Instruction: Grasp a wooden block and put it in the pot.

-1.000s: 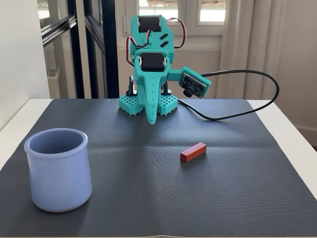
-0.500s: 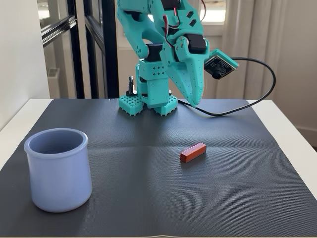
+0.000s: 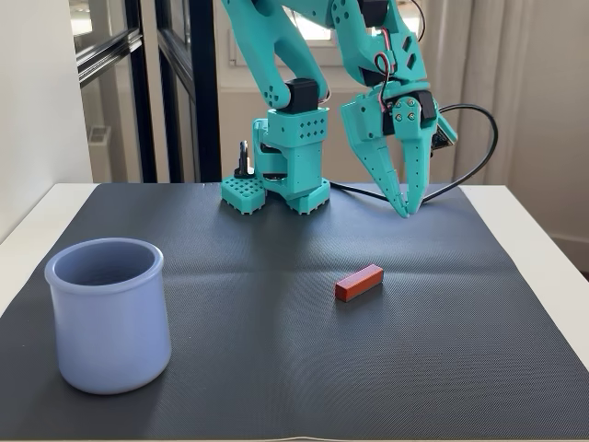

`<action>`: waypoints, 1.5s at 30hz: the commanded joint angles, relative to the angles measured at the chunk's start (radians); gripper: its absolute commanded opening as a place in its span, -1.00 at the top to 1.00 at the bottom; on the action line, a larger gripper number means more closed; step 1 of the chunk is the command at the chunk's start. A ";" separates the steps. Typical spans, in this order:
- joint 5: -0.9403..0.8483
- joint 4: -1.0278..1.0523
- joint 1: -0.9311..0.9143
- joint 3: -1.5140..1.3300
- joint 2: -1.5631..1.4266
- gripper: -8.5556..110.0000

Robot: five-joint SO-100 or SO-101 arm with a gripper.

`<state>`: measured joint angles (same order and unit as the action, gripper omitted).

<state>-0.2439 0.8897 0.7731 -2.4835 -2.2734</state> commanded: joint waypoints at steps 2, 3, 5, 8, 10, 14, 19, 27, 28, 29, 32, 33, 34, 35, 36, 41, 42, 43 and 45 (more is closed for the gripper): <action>0.031 -0.011 0.020 0.086 0.029 0.84; 0.029 -0.011 0.015 0.087 0.038 0.84; -0.011 -0.011 0.012 0.094 0.054 0.84; -0.149 -0.011 0.009 0.097 0.066 0.84; -0.173 -0.011 0.002 0.095 0.075 0.84; -0.181 -0.002 -0.037 0.094 0.092 0.74; -0.170 0.002 -0.084 0.086 0.095 0.58; -0.132 0.089 -0.198 0.095 0.192 0.55; -0.132 0.089 -0.195 0.097 0.199 0.55; -0.132 0.089 -0.193 0.100 0.212 0.55; -0.132 0.091 -0.201 0.110 0.256 0.55; -0.132 0.089 -0.202 0.114 0.273 0.55; -0.132 0.092 -0.202 0.129 0.291 0.55; -0.132 0.094 -0.201 0.146 0.313 0.55; -0.132 0.094 -0.195 0.166 0.337 0.55; -0.124 0.114 -0.193 0.270 0.448 0.55; -0.124 0.114 -0.195 0.285 0.462 0.55; -0.123 0.114 -0.198 0.296 0.474 0.55; -0.123 0.114 -0.202 0.314 0.489 0.55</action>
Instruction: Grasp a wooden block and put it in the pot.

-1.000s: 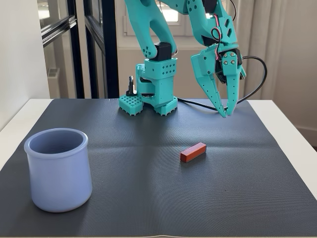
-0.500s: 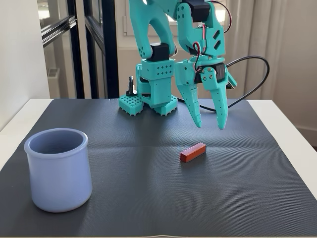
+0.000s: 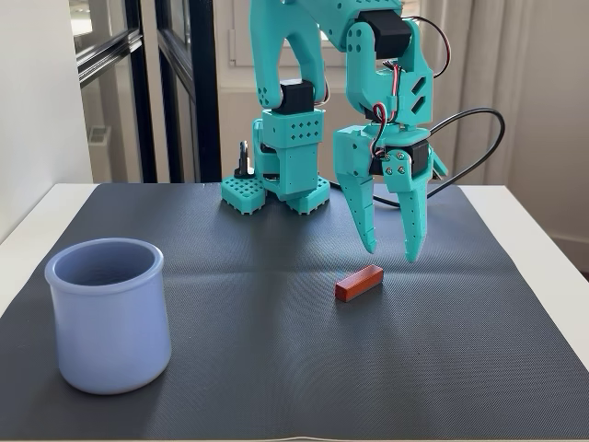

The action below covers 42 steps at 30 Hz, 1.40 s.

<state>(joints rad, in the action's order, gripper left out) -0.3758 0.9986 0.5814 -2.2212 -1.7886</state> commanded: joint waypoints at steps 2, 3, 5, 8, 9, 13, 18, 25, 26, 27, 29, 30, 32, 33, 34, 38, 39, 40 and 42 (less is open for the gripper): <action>0.009 0.005 -0.025 0.055 0.012 0.55; 0.009 0.005 -0.032 0.055 0.014 0.55; 0.005 0.005 -0.048 0.052 0.014 0.55; 0.000 0.008 -0.081 0.049 0.018 0.55; 0.000 0.015 -0.087 0.049 0.028 0.55; -0.002 0.026 -0.092 0.058 0.080 0.55; -0.002 0.021 -0.092 0.063 0.115 0.55; 0.003 0.023 -0.084 0.104 0.124 0.55; 0.003 0.023 -0.087 0.104 0.124 0.56; 0.003 0.023 -0.092 0.103 0.124 0.56; 0.002 0.023 -0.095 0.103 0.124 0.56; 0.000 0.023 -0.095 0.103 0.124 0.56; 0.000 0.023 -0.095 0.103 0.124 0.56; 0.000 0.023 -0.095 0.101 0.126 0.56; 0.000 0.023 -0.097 0.101 0.126 0.56; 0.008 0.023 -0.112 0.095 0.126 0.60; 0.009 0.021 -0.115 0.095 0.126 0.62; 0.009 0.021 -0.115 0.097 0.126 0.63; 0.009 0.021 -0.115 0.097 0.126 0.64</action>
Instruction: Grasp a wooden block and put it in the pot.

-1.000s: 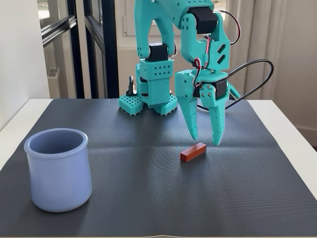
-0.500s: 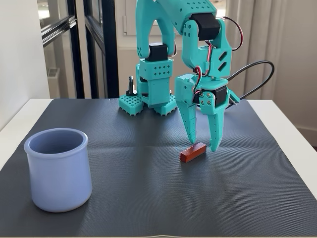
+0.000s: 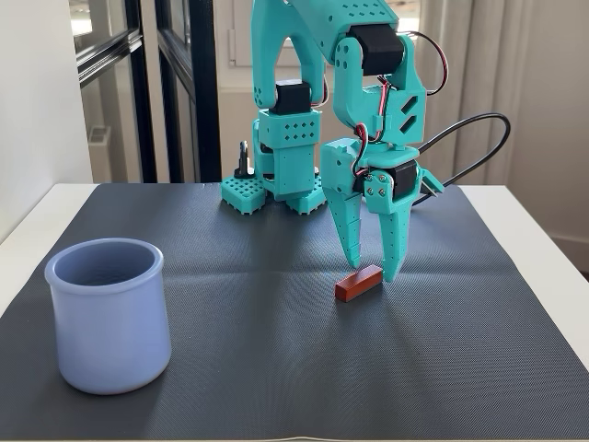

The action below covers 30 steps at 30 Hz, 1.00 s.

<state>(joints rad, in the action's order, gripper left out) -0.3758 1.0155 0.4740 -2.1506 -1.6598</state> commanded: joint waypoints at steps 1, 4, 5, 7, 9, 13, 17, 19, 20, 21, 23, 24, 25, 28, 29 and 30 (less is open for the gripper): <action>0.009 0.005 -0.008 0.025 -0.003 0.64; 0.009 0.005 -0.006 0.023 -0.003 0.65; 0.009 0.005 -0.005 0.021 -0.003 0.65; 0.009 0.005 0.000 0.021 -0.003 0.65; 0.011 0.005 0.003 0.014 -0.003 0.65; 0.012 -0.028 0.017 -0.026 -0.003 0.65; 0.038 -0.035 0.026 -0.035 -0.003 0.65; 0.040 -0.034 0.028 -0.037 -0.003 0.65; 0.040 -0.035 0.035 -0.037 -0.003 0.65; 0.040 -0.037 0.038 -0.034 -0.003 0.65; 0.041 -0.037 0.041 -0.032 -0.003 0.65; 0.041 -0.037 0.041 -0.032 -0.005 0.65; 0.044 -0.037 0.041 -0.032 -0.005 0.66; 0.063 -0.038 0.041 -0.031 -0.005 0.71; 0.063 -0.038 0.041 -0.029 -0.005 0.72; 0.069 -0.038 0.041 -0.029 -0.005 0.72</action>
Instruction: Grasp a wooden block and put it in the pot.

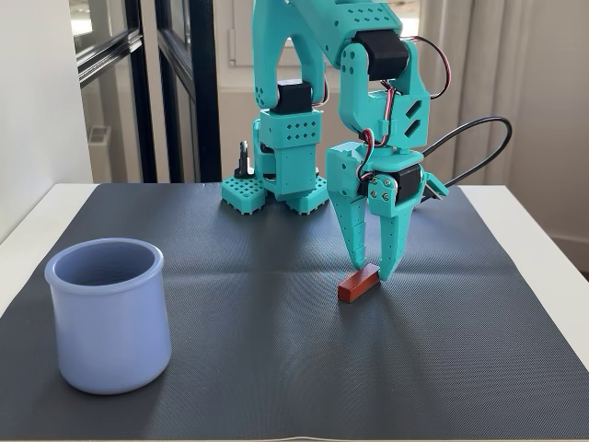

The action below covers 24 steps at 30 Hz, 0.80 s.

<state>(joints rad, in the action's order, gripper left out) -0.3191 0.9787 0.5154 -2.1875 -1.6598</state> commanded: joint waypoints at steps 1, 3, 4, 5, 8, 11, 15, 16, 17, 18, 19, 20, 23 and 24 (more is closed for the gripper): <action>0.015 -0.006 0.000 0.008 -0.006 0.72; 0.015 -0.035 0.002 0.000 -0.011 0.72; 0.015 -0.043 0.002 0.000 -0.011 0.72; 0.015 -0.043 0.003 0.000 -0.012 0.72; 0.015 -0.043 0.003 0.000 -0.012 0.72; 0.017 -0.043 0.003 0.003 -0.014 0.72; 0.028 -0.043 0.003 0.009 -0.015 0.76; 0.046 -0.043 0.002 0.009 -0.015 0.78; 0.058 -0.043 0.002 0.009 -0.015 0.80; 0.064 -0.043 0.002 0.011 -0.015 0.80; 0.066 -0.043 0.002 0.011 -0.020 0.80; 0.066 -0.043 0.002 0.009 -0.032 0.80; 0.066 -0.043 0.002 0.006 -0.087 0.80; 0.066 -0.043 0.000 0.005 -0.106 0.80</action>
<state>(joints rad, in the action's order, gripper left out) -0.2608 0.9403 0.5139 -2.1905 -1.7027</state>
